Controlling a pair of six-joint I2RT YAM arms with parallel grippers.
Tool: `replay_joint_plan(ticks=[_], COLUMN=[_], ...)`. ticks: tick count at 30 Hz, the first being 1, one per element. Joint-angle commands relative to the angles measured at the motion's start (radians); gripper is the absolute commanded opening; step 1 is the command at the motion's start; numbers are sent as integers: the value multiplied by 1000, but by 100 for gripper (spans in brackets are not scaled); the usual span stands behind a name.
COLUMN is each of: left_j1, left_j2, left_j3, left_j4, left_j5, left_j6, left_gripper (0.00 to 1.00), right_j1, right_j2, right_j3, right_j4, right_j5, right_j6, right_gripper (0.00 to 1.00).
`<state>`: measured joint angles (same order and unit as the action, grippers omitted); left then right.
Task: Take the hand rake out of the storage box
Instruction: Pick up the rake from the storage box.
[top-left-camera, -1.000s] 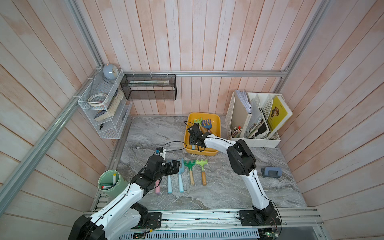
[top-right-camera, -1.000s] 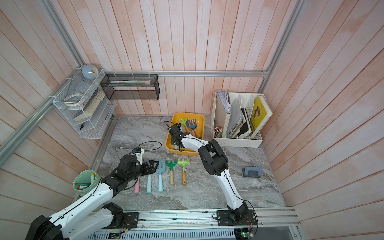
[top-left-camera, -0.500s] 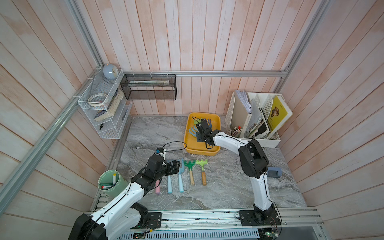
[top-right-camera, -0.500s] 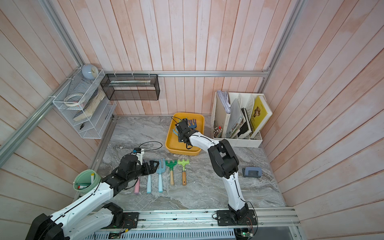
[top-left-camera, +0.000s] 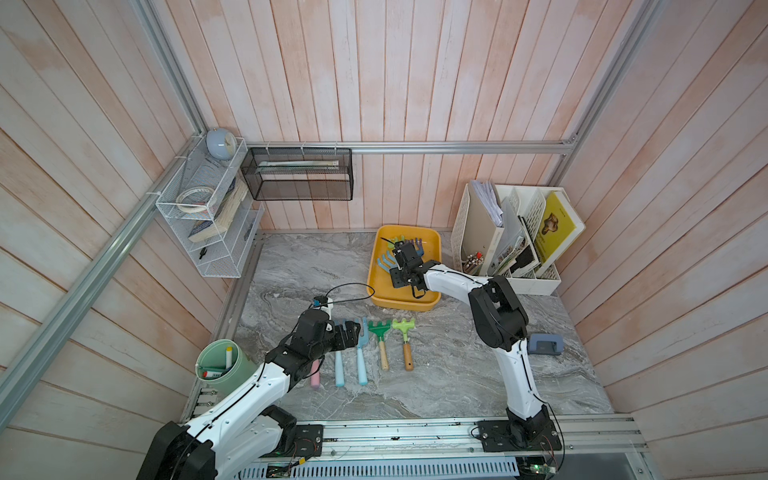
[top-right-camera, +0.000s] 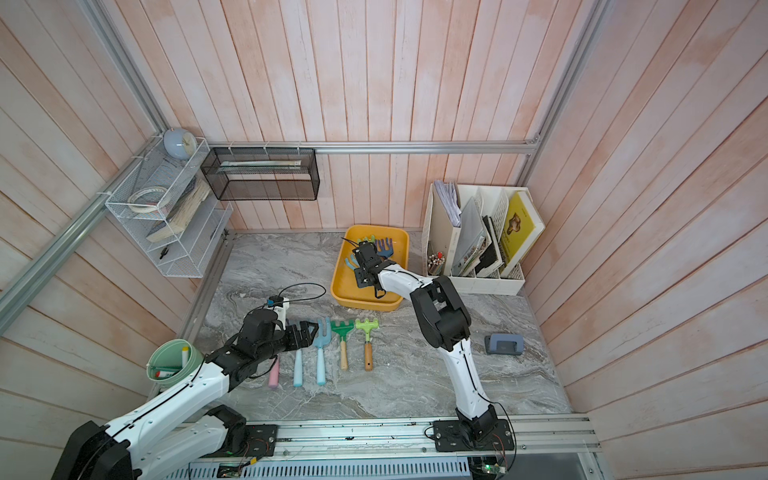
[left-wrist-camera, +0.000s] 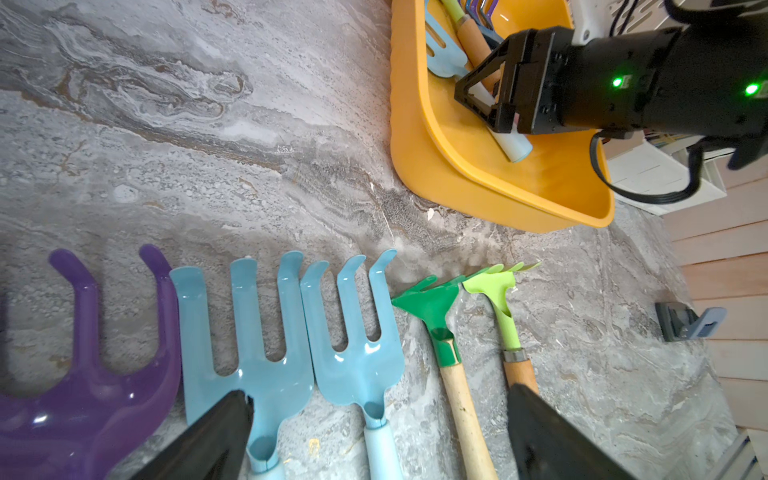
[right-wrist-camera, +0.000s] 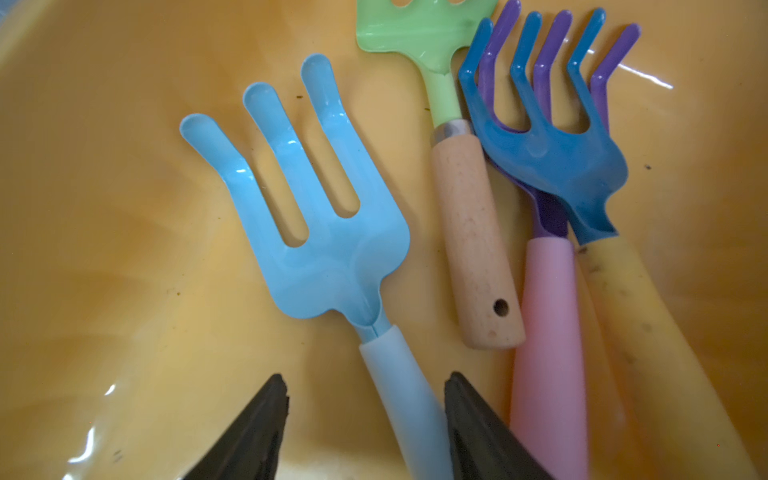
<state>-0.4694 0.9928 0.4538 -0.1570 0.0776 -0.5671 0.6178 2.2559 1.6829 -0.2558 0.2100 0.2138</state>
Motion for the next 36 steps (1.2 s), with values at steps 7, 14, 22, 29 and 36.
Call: replay_joint_plan(ticks=[7, 14, 22, 29, 36], left_j1=[8, 8, 8, 9, 9], left_j2=[19, 11, -19, -39, -64], left_j3=[4, 4, 2, -1, -3], left_j4=[16, 10, -6, -12, -23], left_j5=[-26, -30, -45, -48, -56], left_j6=[23, 24, 26, 24, 35], left_gripper=[100, 100, 100, 100, 100], right_j1=[-5, -10, -3, 44, 233], right_j2=[22, 86, -30, -341, -812], right_j3=[-14, 40, 40, -113, -617], right_j4=[22, -2, -47, -44, -30], right_j5=[-91, -71, -34, 42, 244], right_j6=[-11, 5, 87, 108, 328], right_gripper=[39, 29, 11, 2, 0])
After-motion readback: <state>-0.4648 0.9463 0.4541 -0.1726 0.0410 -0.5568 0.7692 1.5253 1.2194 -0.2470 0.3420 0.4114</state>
